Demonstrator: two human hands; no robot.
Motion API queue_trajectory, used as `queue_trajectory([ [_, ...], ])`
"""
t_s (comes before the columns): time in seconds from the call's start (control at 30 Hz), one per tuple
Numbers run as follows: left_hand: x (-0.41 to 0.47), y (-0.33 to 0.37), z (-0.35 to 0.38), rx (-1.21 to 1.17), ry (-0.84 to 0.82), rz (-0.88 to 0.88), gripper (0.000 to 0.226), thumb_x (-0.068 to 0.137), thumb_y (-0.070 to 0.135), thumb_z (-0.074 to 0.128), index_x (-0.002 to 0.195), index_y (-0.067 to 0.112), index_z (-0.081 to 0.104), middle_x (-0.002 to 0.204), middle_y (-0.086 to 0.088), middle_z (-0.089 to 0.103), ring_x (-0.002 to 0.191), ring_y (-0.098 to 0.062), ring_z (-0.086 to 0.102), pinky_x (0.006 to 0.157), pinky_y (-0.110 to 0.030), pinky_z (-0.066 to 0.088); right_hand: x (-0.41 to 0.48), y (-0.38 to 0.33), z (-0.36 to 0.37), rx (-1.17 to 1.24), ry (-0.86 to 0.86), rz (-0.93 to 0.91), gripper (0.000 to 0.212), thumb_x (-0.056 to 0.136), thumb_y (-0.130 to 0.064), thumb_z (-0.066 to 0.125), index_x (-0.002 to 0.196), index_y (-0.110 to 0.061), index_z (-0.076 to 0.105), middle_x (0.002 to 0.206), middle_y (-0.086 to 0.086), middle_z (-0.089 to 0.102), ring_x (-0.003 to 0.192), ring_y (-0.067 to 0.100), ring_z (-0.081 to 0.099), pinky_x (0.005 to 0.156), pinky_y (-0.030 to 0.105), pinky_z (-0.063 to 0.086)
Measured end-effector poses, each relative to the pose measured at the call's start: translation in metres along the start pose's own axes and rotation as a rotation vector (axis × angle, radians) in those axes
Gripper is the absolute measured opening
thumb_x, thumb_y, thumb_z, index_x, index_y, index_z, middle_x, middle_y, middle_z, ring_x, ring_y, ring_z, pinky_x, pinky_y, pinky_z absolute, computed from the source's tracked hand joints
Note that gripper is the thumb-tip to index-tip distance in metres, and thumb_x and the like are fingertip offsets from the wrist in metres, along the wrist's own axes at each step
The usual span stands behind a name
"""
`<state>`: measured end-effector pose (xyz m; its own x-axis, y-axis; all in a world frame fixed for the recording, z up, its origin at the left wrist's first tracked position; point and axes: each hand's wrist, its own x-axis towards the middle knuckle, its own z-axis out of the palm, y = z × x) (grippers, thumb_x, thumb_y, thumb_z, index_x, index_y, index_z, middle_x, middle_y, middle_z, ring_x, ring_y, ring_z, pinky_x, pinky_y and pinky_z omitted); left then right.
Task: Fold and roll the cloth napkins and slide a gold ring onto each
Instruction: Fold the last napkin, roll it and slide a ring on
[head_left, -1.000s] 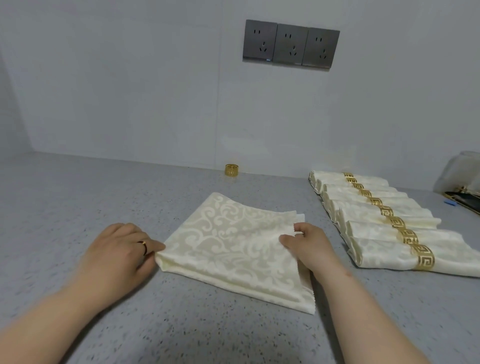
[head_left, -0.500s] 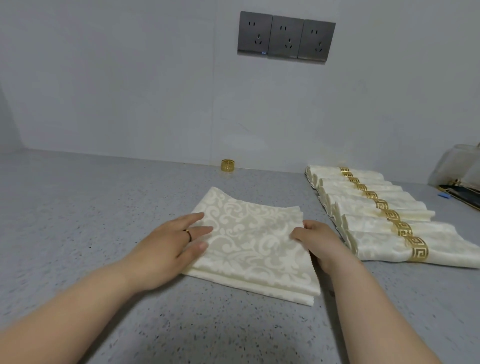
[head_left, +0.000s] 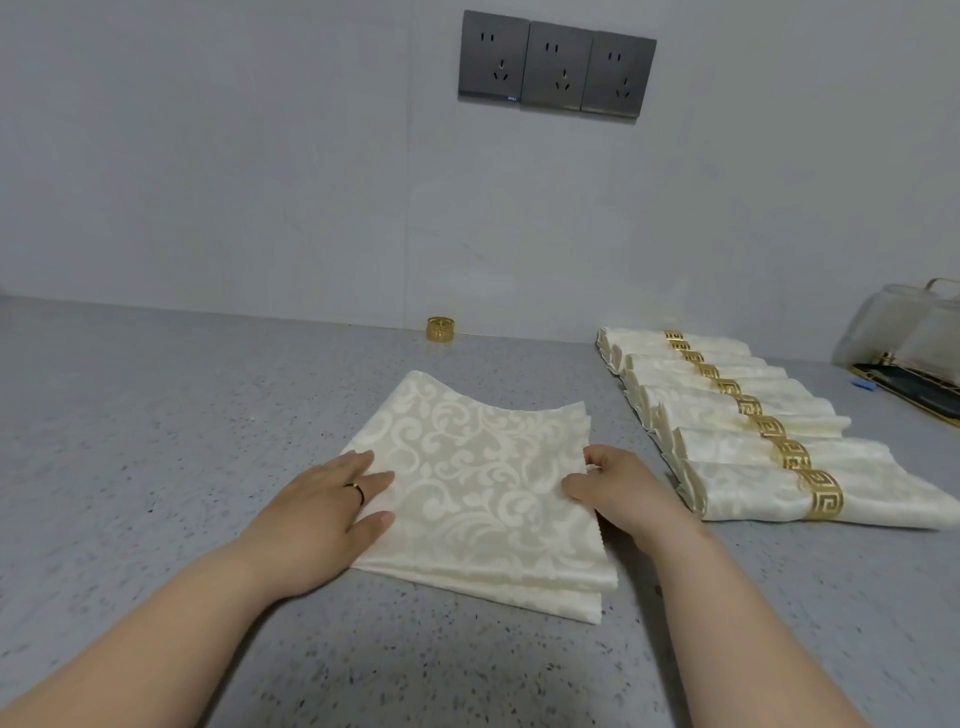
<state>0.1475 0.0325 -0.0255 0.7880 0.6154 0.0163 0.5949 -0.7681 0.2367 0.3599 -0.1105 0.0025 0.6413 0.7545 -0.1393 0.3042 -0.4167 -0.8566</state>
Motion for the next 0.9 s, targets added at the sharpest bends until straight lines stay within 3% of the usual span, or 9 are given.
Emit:
queue_trajectory([
  [0.07, -0.002, -0.002, -0.002, -0.100, 0.071, -0.080, 0.054, 0.097, 0.040, 0.034, 0.146, 0.023, 0.018, 0.156, 0.005, 0.003, 0.143, -0.013, 0.006, 0.113, -0.024, 0.008, -0.001, -0.001, 0.001, -0.021, -0.015, -0.009, 0.009, 0.087, -0.006, 0.053, 0.093, -0.012, 0.057, 0.075, -0.002, 0.060, 0.064, 0.008, 0.056, 0.047, 0.008, 0.043],
  [0.23, -0.002, -0.008, -0.009, -0.215, 0.290, -0.331, 0.046, 0.093, 0.027, 0.048, 0.137, 0.016, 0.039, 0.140, -0.004, 0.038, 0.123, -0.022, 0.044, 0.097, -0.030, 0.036, -0.003, -0.003, 0.003, -0.055, 0.002, -0.038, 0.007, 0.089, -0.010, 0.053, 0.089, -0.016, 0.050, 0.071, -0.007, 0.051, 0.060, 0.004, 0.049, 0.039, 0.003, 0.035],
  [0.47, -0.002, -0.011, -0.011, -0.245, 0.258, -0.357, 0.033, 0.091, 0.012, 0.051, 0.124, 0.017, 0.052, 0.108, -0.006, 0.059, 0.094, -0.021, 0.055, 0.072, -0.021, 0.036, -0.001, -0.001, 0.009, -0.103, -0.026, -0.027, 0.016, 0.088, -0.009, 0.052, 0.103, -0.010, 0.057, 0.076, -0.006, 0.056, 0.063, 0.007, 0.053, 0.046, 0.009, 0.039],
  [0.53, -0.005, -0.016, -0.014, -0.307, 0.273, -0.348, 0.030, 0.090, 0.011, 0.053, 0.119, 0.016, 0.057, 0.092, -0.001, 0.055, 0.081, -0.016, 0.050, 0.064, -0.021, 0.033, -0.002, -0.001, 0.010, -0.092, -0.049, -0.014, 0.023, 0.087, -0.008, 0.054, 0.109, -0.005, 0.058, 0.090, 0.003, 0.063, 0.077, 0.015, 0.061, 0.061, 0.015, 0.048],
  [0.6, -0.006, -0.020, -0.017, -0.262, 0.267, -0.323, 0.028, 0.091, 0.015, 0.052, 0.118, 0.018, 0.057, 0.091, 0.001, 0.055, 0.083, -0.015, 0.050, 0.065, -0.023, 0.035, -0.002, -0.001, 0.009, -0.086, -0.049, -0.004, 0.028, 0.085, -0.007, 0.055, 0.112, -0.003, 0.058, 0.103, 0.011, 0.065, 0.085, 0.023, 0.063, 0.072, 0.024, 0.050],
  [0.7, -0.008, -0.020, -0.013, -0.189, 0.321, -0.203, 0.030, 0.094, 0.025, 0.044, 0.121, 0.021, 0.056, 0.121, 0.003, 0.058, 0.109, -0.017, 0.052, 0.087, -0.024, 0.039, -0.002, 0.000, 0.009, -0.092, -0.078, -0.008, 0.023, 0.085, -0.010, 0.057, 0.107, -0.006, 0.059, 0.101, 0.008, 0.066, 0.080, 0.019, 0.062, 0.071, 0.024, 0.049],
  [0.8, -0.009, -0.006, -0.007, -0.178, 0.260, -0.003, 0.073, 0.078, 0.070, 0.026, 0.133, 0.026, 0.047, 0.143, 0.010, 0.040, 0.131, -0.010, 0.036, 0.106, -0.018, 0.022, -0.001, -0.001, 0.012, -0.078, -0.019, -0.014, 0.021, 0.087, -0.020, 0.058, 0.102, -0.007, 0.059, 0.093, 0.004, 0.065, 0.079, 0.018, 0.062, 0.072, 0.028, 0.049],
  [0.83, -0.009, -0.001, -0.005, -0.148, 0.192, 0.039, 0.103, 0.059, 0.087, 0.008, 0.138, 0.029, 0.039, 0.148, 0.012, 0.030, 0.136, -0.007, 0.027, 0.108, -0.016, 0.014, 0.001, 0.000, 0.013, -0.104, 0.031, -0.009, 0.029, 0.087, -0.024, 0.057, 0.109, -0.005, 0.058, 0.103, 0.007, 0.065, 0.089, 0.022, 0.063, 0.080, 0.031, 0.049],
  [0.9, -0.006, 0.004, 0.002, -0.027, 0.053, 0.054, 0.142, 0.025, 0.090, -0.028, 0.144, 0.031, 0.022, 0.153, 0.014, 0.013, 0.141, -0.005, 0.011, 0.108, -0.015, 0.002, 0.008, -0.002, 0.018, -0.230, 0.111, 0.017, 0.049, 0.090, -0.032, 0.052, 0.131, -0.006, 0.044, 0.129, 0.008, 0.052, 0.114, 0.024, 0.054, 0.094, 0.033, 0.042],
])
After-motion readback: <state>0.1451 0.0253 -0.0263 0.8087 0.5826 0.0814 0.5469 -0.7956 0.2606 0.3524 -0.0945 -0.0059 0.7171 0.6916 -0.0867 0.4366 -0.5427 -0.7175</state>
